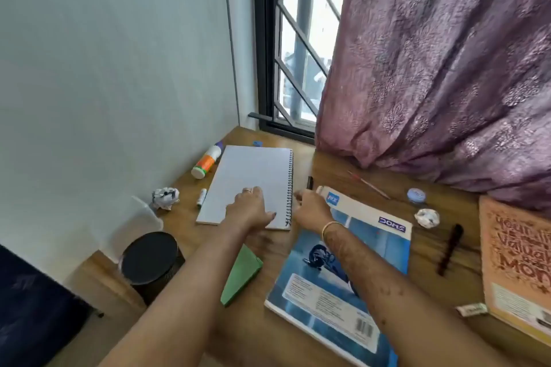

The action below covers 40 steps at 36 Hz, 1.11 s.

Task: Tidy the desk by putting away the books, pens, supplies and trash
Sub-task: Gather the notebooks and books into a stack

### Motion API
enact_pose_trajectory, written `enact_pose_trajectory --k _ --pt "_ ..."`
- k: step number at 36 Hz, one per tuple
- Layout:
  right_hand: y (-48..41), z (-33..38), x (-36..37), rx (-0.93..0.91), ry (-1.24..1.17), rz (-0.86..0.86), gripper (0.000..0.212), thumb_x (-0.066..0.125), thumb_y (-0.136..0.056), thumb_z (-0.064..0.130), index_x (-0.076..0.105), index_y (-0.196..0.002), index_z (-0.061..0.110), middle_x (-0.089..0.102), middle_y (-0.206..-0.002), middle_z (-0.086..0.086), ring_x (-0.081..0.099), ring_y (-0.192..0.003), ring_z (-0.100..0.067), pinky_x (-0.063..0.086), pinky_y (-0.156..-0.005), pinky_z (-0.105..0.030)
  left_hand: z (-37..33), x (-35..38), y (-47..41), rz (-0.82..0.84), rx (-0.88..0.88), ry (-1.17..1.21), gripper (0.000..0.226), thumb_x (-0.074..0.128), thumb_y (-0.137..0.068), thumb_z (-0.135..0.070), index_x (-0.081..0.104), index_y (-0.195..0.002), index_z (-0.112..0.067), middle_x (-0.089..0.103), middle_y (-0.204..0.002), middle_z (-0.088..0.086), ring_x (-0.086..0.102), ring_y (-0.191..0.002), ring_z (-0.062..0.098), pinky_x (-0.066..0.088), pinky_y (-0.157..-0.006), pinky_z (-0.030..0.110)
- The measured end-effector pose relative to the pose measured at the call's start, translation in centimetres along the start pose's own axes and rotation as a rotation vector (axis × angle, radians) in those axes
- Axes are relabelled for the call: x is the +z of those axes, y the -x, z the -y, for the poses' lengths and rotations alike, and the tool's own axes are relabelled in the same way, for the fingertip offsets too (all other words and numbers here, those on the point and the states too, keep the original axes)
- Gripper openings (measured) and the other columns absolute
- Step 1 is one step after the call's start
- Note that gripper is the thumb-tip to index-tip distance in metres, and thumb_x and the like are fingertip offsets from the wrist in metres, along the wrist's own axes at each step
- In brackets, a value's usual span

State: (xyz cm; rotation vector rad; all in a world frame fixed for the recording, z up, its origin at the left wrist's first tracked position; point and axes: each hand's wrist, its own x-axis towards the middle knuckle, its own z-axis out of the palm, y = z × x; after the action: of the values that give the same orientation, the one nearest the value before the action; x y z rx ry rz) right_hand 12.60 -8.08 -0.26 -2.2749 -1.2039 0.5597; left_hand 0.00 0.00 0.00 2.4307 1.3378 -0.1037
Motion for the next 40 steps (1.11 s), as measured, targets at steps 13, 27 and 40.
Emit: enact_pose_trajectory --k 13,27,40 --pt "-2.4 1.4 2.9 0.222 -0.244 0.029 0.027 0.048 -0.088 0.008 0.052 -0.115 0.004 0.061 -0.116 -0.015 0.059 -0.107 -0.033 0.05 -0.09 -0.036 0.7 0.3 -1.0 -0.134 0.037 -0.125 0.036 0.049 -0.095 -0.023 0.049 -0.128 -0.007 0.055 -0.132 0.014 0.051 -0.121 0.031 0.045 -0.095 0.04" --pt "-1.2 3.8 1.3 0.332 -1.079 0.042 0.022 0.056 -0.085 -0.01 0.062 -0.103 0.0 0.067 -0.095 -0.014 0.065 -0.075 -0.02 0.054 -0.061 -0.025 0.2 -3.4 -2.4 -0.068 -0.036 0.128 0.085 0.017 -0.091 -0.072 0.053 -0.129 -0.005 0.059 -0.129 0.019 0.058 -0.112 0.036 0.041 -0.082 0.034" --pt "0.6 7.9 -0.2 0.154 -1.337 0.015 0.038 0.057 -0.078 -0.017 0.064 -0.109 0.003 0.07 -0.087 -0.014 0.068 -0.066 -0.022 0.058 -0.058 -0.029 -2.2 -9.7 -3.6 0.162 -0.125 0.607 0.078 0.067 -0.08 -0.057 0.047 -0.139 -0.01 0.046 -0.143 0.01 0.048 -0.126 0.032 0.045 -0.093 0.042"
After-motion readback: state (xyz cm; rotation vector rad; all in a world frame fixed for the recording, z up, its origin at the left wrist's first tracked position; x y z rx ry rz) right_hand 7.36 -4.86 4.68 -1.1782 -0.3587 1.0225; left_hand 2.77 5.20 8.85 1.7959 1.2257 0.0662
